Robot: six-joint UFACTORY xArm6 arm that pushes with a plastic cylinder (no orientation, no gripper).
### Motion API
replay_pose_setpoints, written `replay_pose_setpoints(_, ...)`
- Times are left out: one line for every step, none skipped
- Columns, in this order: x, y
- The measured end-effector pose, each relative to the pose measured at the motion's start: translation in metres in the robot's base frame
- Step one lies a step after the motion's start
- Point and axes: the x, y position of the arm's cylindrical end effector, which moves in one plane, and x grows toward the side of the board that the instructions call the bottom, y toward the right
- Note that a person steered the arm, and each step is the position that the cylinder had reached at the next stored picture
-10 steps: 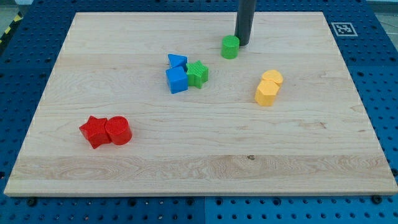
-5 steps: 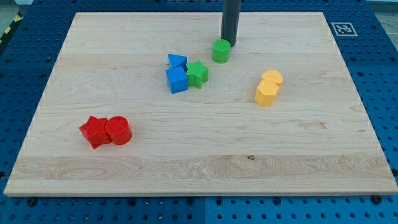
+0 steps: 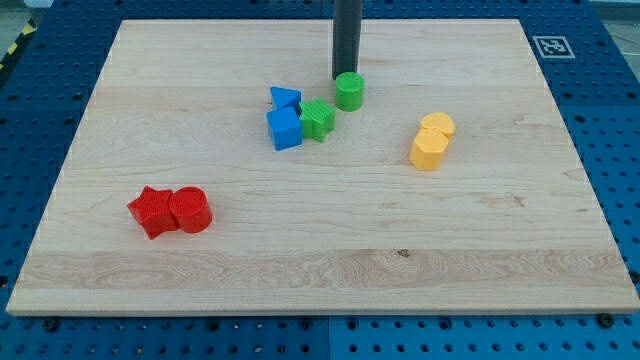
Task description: Move the green circle into the top of the green star
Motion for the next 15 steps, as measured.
replay_pose_setpoints(-0.005, 0.036)
replay_pose_setpoints(0.007, 0.061)
replay_pose_setpoints(0.020, 0.056)
replay_pose_setpoints(0.021, 0.052)
replay_pose_setpoints(0.021, 0.044)
replay_pose_setpoints(0.021, 0.026)
replay_pose_setpoints(0.021, 0.004)
replay_pose_setpoints(0.021, -0.004)
replay_pose_setpoints(0.021, -0.012)
replay_pose_setpoints(0.021, -0.012)
replay_pose_setpoints(0.021, -0.015)
replay_pose_setpoints(0.021, -0.016)
replay_pose_setpoints(0.021, -0.020)
replay_pose_setpoints(0.021, -0.025)
replay_pose_setpoints(0.009, -0.035)
